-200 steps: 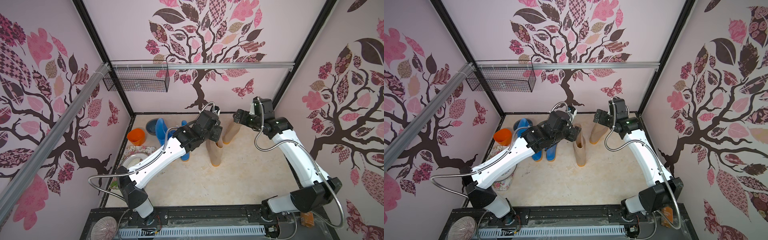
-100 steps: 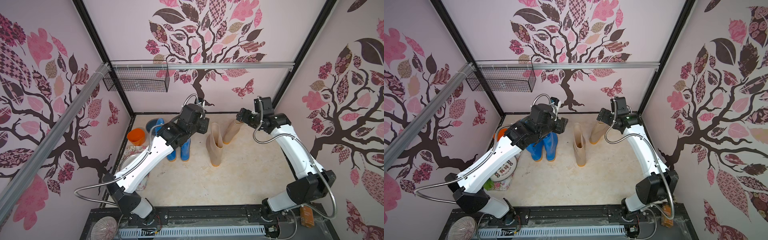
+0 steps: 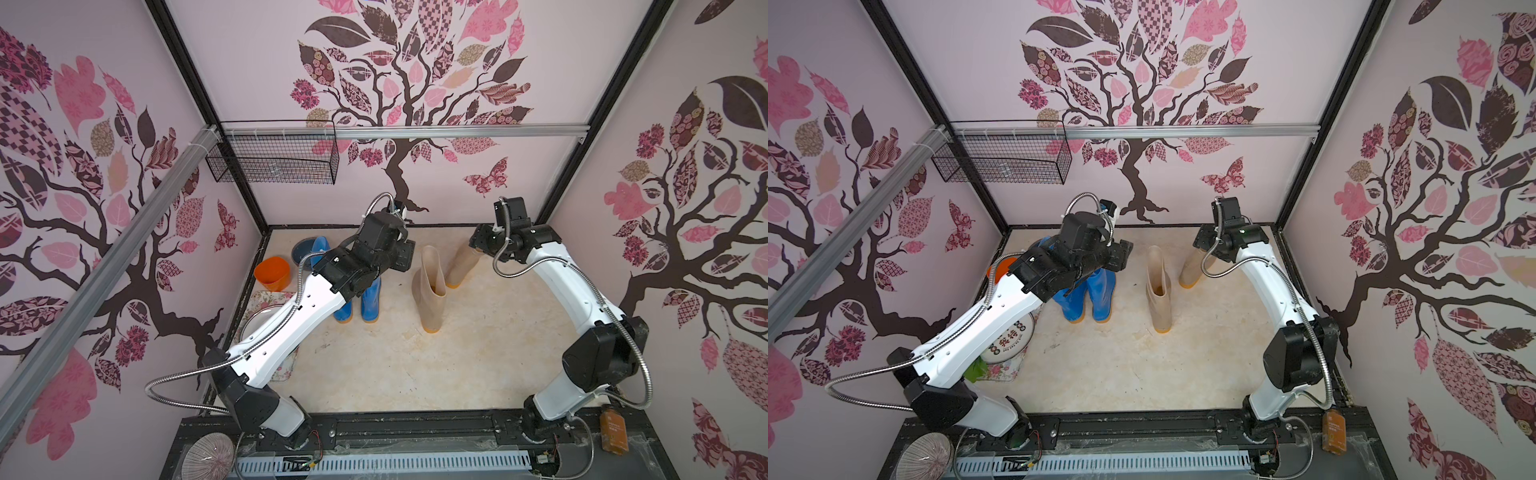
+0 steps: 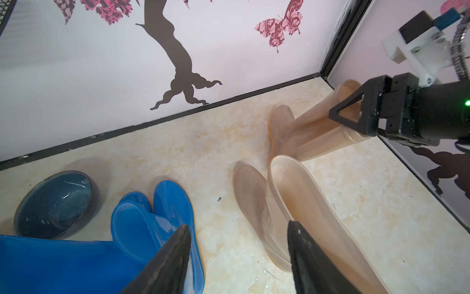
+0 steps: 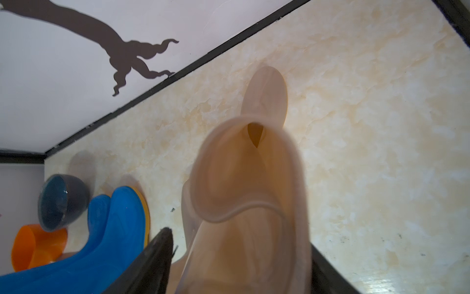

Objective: Match and arrange rain boots in pairs
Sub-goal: Pick up the rain boot at the center of the board.

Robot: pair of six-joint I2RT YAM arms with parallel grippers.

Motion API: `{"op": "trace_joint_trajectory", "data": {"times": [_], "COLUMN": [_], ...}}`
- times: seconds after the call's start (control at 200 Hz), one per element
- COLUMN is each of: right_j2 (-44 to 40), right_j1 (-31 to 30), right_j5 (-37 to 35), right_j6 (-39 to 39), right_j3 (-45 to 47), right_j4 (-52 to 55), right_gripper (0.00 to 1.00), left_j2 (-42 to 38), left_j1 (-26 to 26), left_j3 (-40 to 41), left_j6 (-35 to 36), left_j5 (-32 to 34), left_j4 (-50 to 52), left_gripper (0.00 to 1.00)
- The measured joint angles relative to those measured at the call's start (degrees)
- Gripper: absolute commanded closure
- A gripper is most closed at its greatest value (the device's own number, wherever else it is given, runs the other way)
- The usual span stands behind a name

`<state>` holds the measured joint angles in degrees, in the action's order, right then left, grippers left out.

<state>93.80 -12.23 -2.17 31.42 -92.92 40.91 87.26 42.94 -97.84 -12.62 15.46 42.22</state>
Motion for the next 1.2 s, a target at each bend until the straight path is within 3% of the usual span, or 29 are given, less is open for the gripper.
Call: {"op": "trace_joint_trajectory", "data": {"times": [0.145, 0.495, 0.695, 1.201], "right_j2": [0.02, 0.48, 0.92, 1.44], "right_j1": [0.0, 0.0, 0.04, 0.04], "right_j5": [-0.57, -1.05, -0.83, 6.27], "right_j6": [-0.85, -4.46, -6.27, -11.5], "right_j3": [-0.02, -2.19, -3.87, -6.51], "right_j4": [-0.7, -0.81, 0.57, 2.91], "right_gripper": [0.63, 0.93, 1.0, 1.0], "left_j2": [0.0, -0.02, -0.17, -3.23], "left_j1": [0.0, 0.0, -0.11, -0.17], "left_j3": [0.74, 1.7, 2.71, 3.48], "left_j6": [-0.46, -1.05, -1.36, -1.95], "left_j5": [-0.04, 0.11, 0.15, 1.64], "left_j4": [0.07, -0.22, -0.46, -0.63], "left_gripper": [0.37, 0.37, 0.37, 0.38]}}
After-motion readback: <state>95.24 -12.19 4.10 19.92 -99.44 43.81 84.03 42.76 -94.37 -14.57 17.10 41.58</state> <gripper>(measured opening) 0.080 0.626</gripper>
